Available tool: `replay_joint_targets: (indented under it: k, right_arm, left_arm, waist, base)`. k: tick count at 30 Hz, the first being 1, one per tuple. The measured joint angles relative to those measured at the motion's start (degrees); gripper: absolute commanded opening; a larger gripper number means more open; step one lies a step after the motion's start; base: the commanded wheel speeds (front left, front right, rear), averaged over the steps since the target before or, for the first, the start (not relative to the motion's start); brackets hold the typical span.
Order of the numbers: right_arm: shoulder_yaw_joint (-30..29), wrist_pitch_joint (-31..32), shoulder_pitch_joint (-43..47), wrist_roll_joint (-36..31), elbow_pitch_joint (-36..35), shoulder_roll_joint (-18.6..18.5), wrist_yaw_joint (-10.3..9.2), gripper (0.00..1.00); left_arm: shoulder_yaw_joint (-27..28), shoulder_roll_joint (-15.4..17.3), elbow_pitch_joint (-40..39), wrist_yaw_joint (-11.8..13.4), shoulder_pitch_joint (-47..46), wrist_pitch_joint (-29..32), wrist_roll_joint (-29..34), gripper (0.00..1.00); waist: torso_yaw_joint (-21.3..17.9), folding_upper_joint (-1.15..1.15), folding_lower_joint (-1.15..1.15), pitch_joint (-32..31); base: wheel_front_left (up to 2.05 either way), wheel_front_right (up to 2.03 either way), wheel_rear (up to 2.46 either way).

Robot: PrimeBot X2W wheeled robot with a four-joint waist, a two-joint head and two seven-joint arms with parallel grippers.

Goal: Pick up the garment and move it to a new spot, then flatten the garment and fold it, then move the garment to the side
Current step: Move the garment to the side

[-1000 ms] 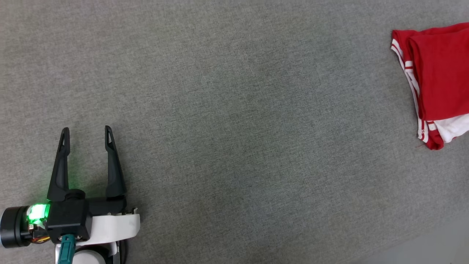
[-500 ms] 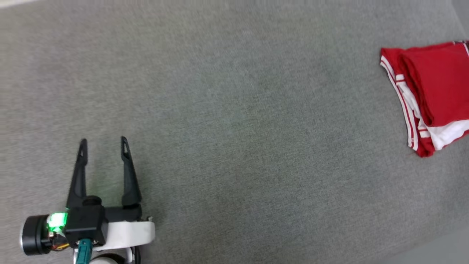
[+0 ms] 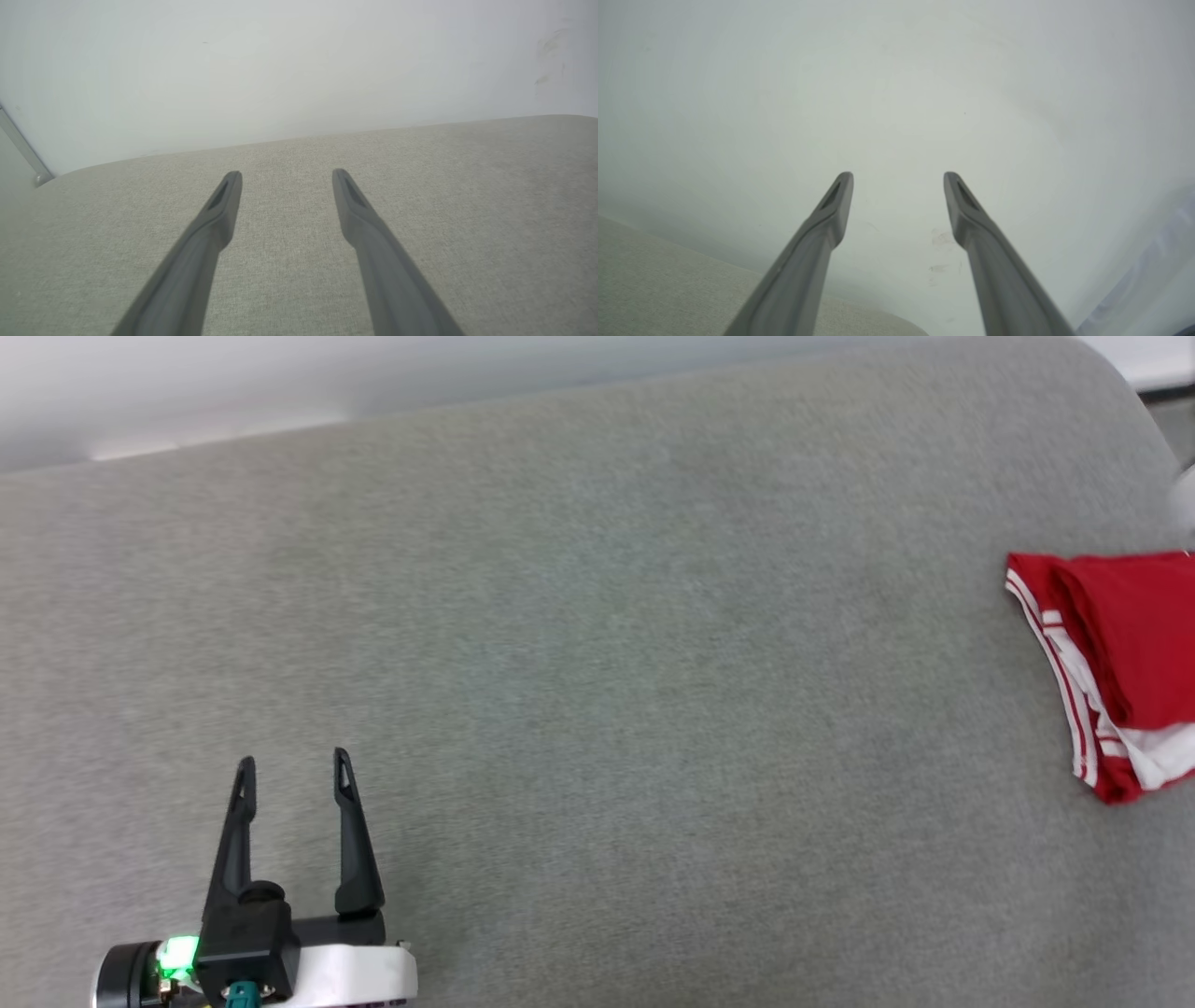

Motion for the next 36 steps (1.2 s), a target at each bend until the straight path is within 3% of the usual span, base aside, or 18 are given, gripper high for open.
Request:
replay_joint_targets:
  k: [6,16,25,36]
  right_arm:
    - [-1.6,0.0,12.9,-1.6,-11.8,9.5,0.00,1.00]
    - [-3.6,0.0,33.0,-1.0,-17.1,18.3,0.00,1.00]
    - [-6.4,0.0,46.9,-1.1,-22.0,21.5,-0.01,1.00]
    - [-7.4,0.0,55.9,-0.1,-26.9,22.5,-0.01,1.00]
  left_arm:
    - [0.0,-0.6,1.1,-0.3,1.3,0.0,-0.2,1.00]
    - [0.2,-1.1,2.8,-1.5,4.0,0.0,-0.5,1.00]
    - [1.0,-1.6,4.3,-2.4,6.9,0.0,-0.6,1.00]
    - [1.4,-2.1,5.4,-4.5,9.7,0.0,-1.2,1.00]
  waist:
    - [2.9,0.00,0.00,-3.5]
    - [6.6,0.00,-0.01,-8.4]
    - [7.7,0.00,-0.01,-12.5]
    - [8.7,0.00,-0.01,-16.3]
  base:
    - [0.00,0.00,0.00]
    - [0.00,0.00,0.00]
    - [0.00,0.00,0.00]
    - [0.00,0.00,0.00]
